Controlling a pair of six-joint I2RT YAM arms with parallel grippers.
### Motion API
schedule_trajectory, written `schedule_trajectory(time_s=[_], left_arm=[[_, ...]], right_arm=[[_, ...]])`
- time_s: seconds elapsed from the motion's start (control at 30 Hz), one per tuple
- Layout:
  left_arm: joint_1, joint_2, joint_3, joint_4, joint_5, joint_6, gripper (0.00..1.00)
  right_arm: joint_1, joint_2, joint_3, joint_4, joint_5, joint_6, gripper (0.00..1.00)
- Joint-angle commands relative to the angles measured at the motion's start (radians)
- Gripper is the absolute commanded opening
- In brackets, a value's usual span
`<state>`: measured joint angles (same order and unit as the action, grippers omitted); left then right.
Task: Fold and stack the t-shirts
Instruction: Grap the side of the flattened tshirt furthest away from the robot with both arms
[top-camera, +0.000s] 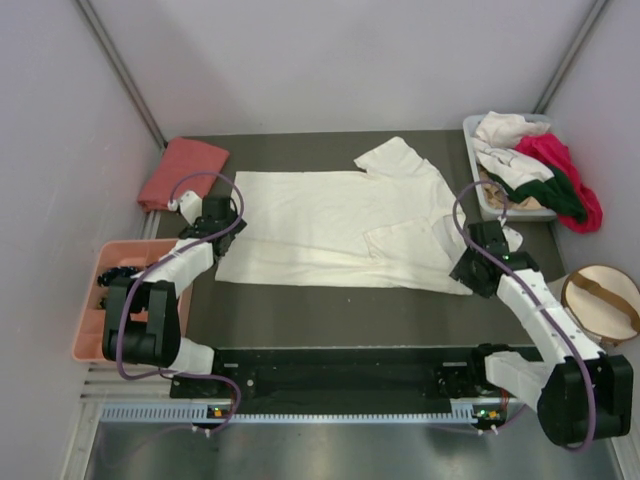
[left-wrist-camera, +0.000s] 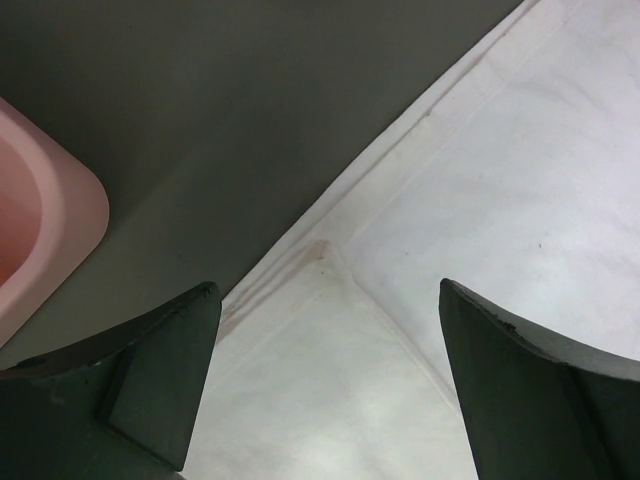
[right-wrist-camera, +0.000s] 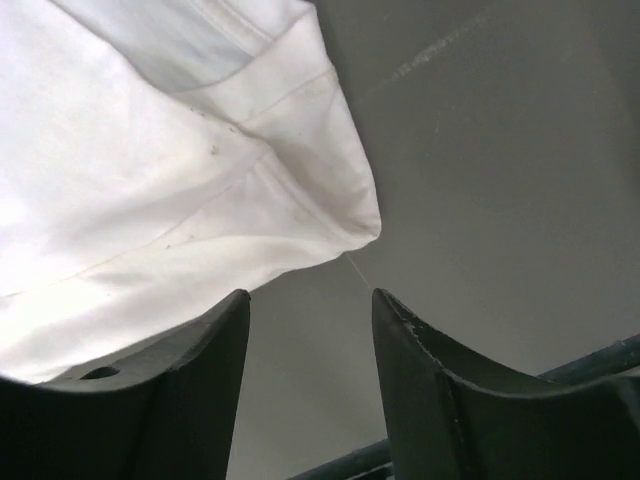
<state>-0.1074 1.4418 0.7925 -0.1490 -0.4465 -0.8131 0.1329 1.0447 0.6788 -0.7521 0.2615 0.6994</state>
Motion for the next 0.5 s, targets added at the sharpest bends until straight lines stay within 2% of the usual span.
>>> schedule_trajectory(time_s=[0.0, 0.1, 0.2, 0.37, 0.43, 0.47], left_arm=[[-0.005, -0.038, 0.007, -0.007, -0.029, -0.011, 0.95], [-0.003, -0.041, 0.008, -0.004, -0.032, -0.014, 0.95], [-0.003, -0.032, 0.017, 0.011, -0.017, -0.014, 0.94], [-0.005, 0.009, 0.068, 0.023, 0.035, -0.005, 0.93], [-0.006, 0.019, 0.088, 0.034, 0.048, 0.015, 0.93], [-0.006, 0.023, 0.093, 0.042, 0.055, 0.029, 0.94]], right_arm=[[-0.007, -0.078, 0.065, -0.032, 0.060, 0.034, 0.56], [-0.007, -0.094, 0.085, 0.020, 0.050, 0.011, 0.58], [-0.007, -0.063, 0.113, 0.147, -0.034, -0.052, 0.63], [-0.006, 0.191, 0.235, 0.338, -0.159, -0.164, 0.68], [-0.007, 0.283, 0.338, 0.416, -0.186, -0.196, 0.69], [-0.007, 0.396, 0.385, 0.422, -0.186, -0.225, 0.69]])
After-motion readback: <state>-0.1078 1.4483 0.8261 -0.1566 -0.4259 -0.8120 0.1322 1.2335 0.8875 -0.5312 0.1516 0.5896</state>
